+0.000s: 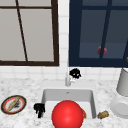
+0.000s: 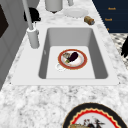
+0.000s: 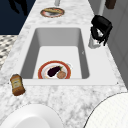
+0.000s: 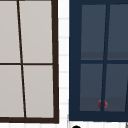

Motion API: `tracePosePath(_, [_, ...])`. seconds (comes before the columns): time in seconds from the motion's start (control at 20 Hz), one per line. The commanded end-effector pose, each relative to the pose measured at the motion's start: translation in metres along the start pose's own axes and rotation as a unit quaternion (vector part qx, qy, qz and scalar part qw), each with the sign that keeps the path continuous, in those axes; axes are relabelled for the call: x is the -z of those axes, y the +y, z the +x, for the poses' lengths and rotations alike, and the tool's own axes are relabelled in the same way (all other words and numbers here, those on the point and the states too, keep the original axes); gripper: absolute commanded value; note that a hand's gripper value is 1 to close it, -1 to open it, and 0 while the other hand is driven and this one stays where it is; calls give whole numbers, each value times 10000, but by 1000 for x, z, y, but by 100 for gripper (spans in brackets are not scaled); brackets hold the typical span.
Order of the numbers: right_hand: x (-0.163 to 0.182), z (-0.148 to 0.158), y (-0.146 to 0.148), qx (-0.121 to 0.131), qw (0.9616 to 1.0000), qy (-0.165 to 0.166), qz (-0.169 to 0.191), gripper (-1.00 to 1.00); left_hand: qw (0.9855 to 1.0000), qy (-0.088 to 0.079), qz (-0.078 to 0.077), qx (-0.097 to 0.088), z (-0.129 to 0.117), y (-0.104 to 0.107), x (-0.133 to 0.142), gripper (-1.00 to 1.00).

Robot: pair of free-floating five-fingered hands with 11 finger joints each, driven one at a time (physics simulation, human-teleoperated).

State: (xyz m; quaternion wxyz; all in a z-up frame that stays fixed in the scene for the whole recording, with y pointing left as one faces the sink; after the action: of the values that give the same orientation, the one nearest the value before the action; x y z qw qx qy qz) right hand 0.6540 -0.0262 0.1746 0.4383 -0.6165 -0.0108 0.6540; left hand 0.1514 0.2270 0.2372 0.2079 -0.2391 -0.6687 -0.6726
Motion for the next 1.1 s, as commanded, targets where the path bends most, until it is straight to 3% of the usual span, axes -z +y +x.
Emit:
tracePosePath(0.0, [-19, 4, -26, -20, 10000, -32, 26, 100, 10000, 0, 0, 0, 0, 0, 0, 0])
tracePosePath(0.15, [-22, 5, -28, 13, 9997, 253, 36, 100, 10000, 0, 0, 0, 0, 0, 0, 0])
tracePosePath(0.3, [-25, 7, -27, 315, 9964, 785, 66, 100, 10000, 0, 0, 0, 0, 0, 0, 0])
tracePosePath(0.45, [-27, 12, -26, 703, 9893, 1278, 55, 100, 10000, 0, 0, 0, 0, 0, 0, 0])
tracePosePath(0.6, [-28, 17, -24, 1094, 9789, 1726, 28, 100, 10000, 0, 0, 0, 0, 0, 0, 0])
tracePosePath(0.7, [-29, 18, -23, 1135, 9771, 1800, -8, 100, 10000, 0, 0, 0, 0, 0, 0, 0])
tracePosePath(0.85, [-27, 22, -18, 1086, 9779, 1784, -50, 100, 10000, 0, 0, 0, 0, 0, 0, 0])
tracePosePath(0.95, [-8, 17, 7, 1320, 9714, 1970, -83, 100, 10000, 0, 0, 0, 0, 0, 0, 0])
tracePosePath(1.05, [-9, 19, 5, 1269, 9719, 1977, -181, 100, 10000, 0, 0, 0, 0, 0, 0, 0])
